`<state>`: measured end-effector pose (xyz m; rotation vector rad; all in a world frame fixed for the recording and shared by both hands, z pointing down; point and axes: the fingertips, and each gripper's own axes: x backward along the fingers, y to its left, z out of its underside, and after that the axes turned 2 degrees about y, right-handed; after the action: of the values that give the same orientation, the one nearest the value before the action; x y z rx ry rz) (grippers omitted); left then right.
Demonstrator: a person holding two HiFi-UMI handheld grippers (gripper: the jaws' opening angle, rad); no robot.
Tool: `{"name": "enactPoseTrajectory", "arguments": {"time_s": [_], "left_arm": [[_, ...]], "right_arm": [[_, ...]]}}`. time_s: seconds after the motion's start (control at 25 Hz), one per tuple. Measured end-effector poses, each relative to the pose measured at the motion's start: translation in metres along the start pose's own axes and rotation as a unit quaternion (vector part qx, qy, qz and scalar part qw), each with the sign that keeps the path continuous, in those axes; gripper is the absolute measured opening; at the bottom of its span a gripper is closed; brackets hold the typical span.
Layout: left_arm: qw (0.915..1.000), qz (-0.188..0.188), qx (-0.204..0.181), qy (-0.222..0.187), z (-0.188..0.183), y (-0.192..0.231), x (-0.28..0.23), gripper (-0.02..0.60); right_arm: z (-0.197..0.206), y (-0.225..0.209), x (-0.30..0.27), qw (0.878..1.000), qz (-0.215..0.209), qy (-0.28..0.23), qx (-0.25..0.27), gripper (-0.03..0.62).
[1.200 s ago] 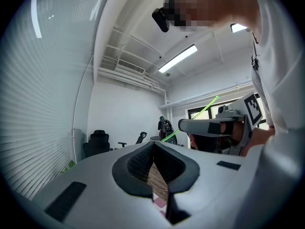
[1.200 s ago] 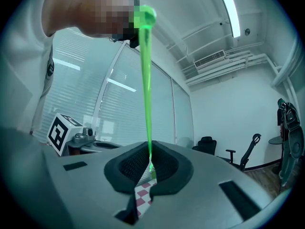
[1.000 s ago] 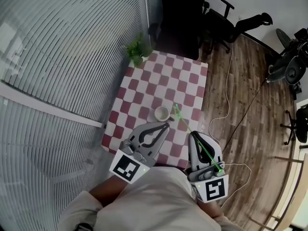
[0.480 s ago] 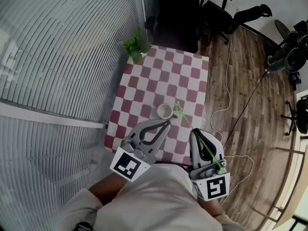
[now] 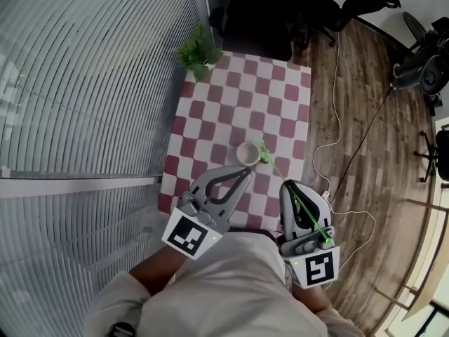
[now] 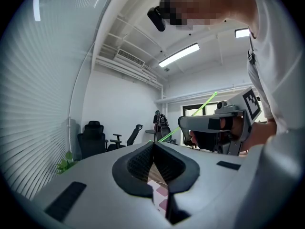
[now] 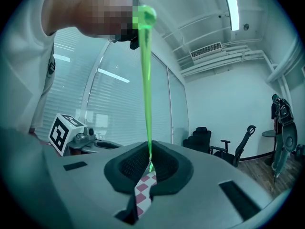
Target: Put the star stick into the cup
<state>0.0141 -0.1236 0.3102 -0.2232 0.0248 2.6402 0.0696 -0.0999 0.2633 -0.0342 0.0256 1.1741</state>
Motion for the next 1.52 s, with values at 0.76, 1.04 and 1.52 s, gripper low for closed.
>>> {"name": "enactPoseTrajectory", "arguments": {"time_s": [0.76, 1.04, 1.52], "left_arm": [[0.999, 0.022, 0.027, 0.028, 0.065, 0.029, -0.015, 0.031], [0.9985, 0.021, 0.032, 0.039, 0.088, 0.034, -0.029, 0.031], [0.9971, 0.014, 0.042, 0.062, 0.135, 0.036, -0.045, 0.031]], "right_arm": [[0.066, 0.004, -0.038, 0.999, 0.008, 0.045, -0.015, 0.038], [0.09, -0.008, -0.043, 0.998, 0.012, 0.059, -0.027, 0.038], [0.145, -0.024, -0.045, 0.996, 0.014, 0.082, -0.042, 0.038]]}}
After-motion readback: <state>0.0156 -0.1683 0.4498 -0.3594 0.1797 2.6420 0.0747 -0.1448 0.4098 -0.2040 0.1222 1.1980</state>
